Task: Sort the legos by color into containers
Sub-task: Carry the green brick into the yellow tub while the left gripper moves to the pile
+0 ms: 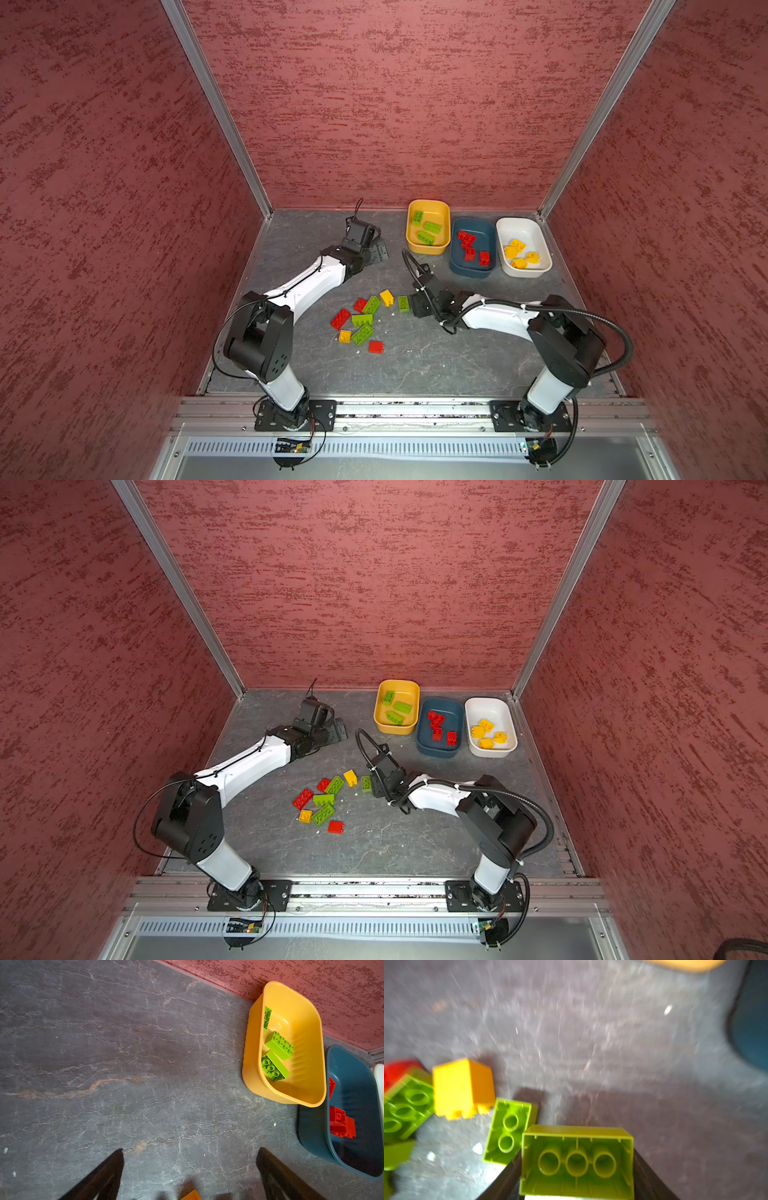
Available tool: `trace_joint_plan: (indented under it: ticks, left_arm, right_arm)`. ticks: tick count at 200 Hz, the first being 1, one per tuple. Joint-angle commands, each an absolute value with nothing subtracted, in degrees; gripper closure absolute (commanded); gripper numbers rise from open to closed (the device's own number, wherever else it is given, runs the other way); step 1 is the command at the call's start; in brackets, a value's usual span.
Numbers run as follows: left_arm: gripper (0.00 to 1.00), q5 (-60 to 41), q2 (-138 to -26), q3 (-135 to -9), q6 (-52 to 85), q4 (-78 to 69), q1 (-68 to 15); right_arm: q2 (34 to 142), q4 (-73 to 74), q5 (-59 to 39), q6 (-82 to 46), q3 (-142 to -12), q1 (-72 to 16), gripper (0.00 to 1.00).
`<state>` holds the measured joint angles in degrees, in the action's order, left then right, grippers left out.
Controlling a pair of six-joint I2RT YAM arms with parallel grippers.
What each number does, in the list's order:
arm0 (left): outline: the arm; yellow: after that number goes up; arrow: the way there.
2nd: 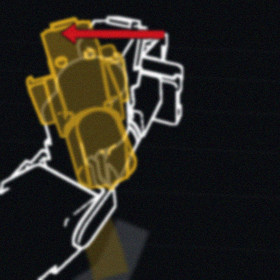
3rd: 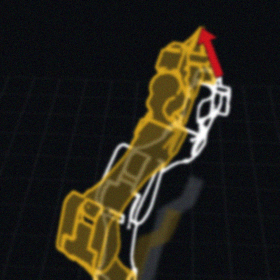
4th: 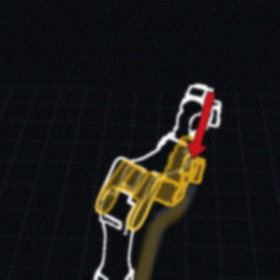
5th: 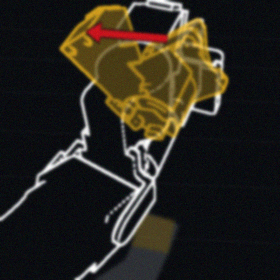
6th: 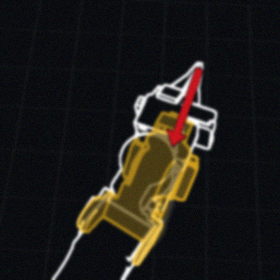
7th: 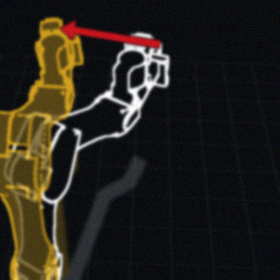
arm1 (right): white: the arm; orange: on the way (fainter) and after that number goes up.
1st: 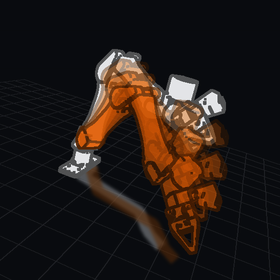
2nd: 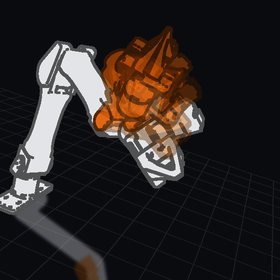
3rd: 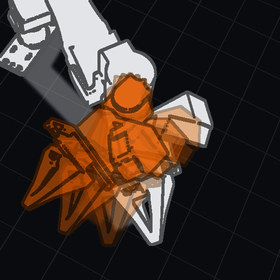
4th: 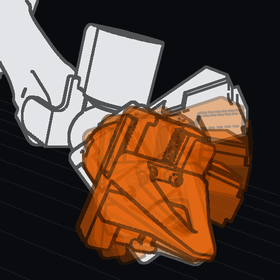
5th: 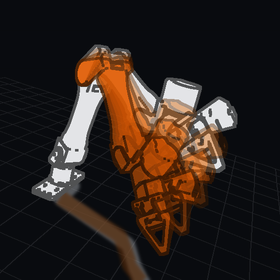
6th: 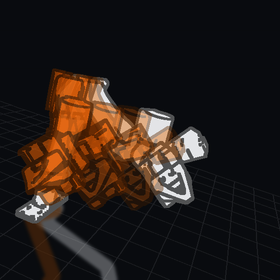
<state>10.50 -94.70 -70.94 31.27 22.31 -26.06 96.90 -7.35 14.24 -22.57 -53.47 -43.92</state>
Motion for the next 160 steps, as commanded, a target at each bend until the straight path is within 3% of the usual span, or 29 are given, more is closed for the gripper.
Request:
trace_joint_plan:
  ticks: [1,59,118,160]
  left_arm:
    - [0.01,11.53,-94.31,-71.36,31.17,23.72,-27.71]
    - [0.01,15.11,-91.22,-70.01,29.46,29.60,-29.55]
    - [0.01,16.56,-88.67,-68.69,28.89,33.77,-30.99]
    - [0.00,17.93,-88.99,-69.40,28.63,37.59,-34.52]
  right_arm:
    - [94.74,-2.63,11.16,-17.53,-55.37,-39.98,0.49]
    - [99.03,-0.42,0.16,-11.24,-64.53,-28.15,0.51]
    - [111.35,-2.39,-7.02,-5.24,-80.45,-21.94,0.51]
    - [123.72,-5.76,-4.49,-5.01,-94.79,-20.79,0.50]
